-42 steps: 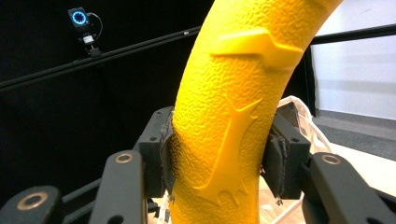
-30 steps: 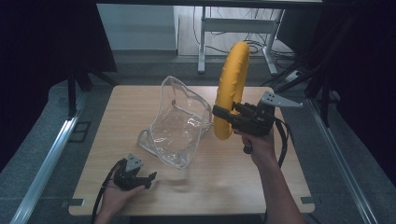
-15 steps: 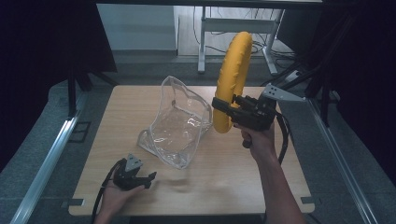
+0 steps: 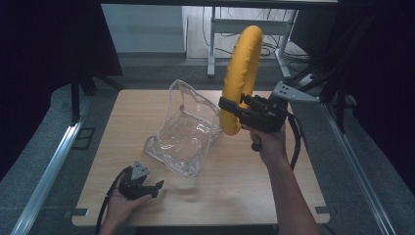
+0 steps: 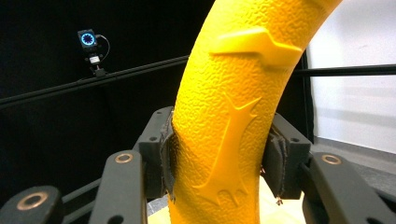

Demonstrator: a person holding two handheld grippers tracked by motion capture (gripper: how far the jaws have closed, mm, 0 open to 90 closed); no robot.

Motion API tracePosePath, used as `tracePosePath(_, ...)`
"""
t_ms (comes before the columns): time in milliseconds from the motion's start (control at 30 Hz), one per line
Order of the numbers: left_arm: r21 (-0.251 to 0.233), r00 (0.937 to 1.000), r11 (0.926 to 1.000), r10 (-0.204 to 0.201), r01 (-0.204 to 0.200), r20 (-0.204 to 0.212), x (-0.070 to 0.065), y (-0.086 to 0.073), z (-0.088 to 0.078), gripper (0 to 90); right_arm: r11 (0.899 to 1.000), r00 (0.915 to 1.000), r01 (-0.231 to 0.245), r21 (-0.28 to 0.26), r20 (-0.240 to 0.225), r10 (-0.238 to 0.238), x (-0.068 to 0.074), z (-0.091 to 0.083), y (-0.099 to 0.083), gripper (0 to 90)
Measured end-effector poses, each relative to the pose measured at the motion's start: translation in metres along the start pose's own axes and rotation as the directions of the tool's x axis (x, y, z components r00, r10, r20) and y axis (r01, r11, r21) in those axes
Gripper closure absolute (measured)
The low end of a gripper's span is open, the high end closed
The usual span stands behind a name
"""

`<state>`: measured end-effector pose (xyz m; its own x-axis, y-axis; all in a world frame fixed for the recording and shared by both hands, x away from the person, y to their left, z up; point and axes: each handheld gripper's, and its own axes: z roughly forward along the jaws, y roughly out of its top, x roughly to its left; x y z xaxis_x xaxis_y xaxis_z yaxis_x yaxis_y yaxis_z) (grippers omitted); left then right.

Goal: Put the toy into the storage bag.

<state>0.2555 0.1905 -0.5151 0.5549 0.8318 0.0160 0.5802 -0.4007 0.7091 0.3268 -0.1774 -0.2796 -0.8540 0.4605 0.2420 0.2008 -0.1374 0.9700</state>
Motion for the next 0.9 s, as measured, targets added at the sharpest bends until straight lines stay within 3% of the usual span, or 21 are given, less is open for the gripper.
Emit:
tracePosePath(267,0.001,1.0,1.0,-0.003,0.003,-0.001,0.001,0.0,0.0,22.4,1.0,0.9999,0.007,0.015,-0.009,-0.007,0.001,0.022,-0.003,50.4)
tracePosePath(567,-0.001,1.0,1.0,-0.004,0.004,-0.003,0.001,-0.001,0.0,22.4,1.0,0.9986,0.013,0.017,-0.051,-0.012,0.008,0.042,-0.004,50.3)
tracePosePath(900,-0.001,1.0,1.0,-0.005,0.005,0.001,0.001,-0.001,0.0,22.4,0.997,0.9961,0.058,0.044,-0.069,-0.055,0.018,0.06,-0.008,50.2)
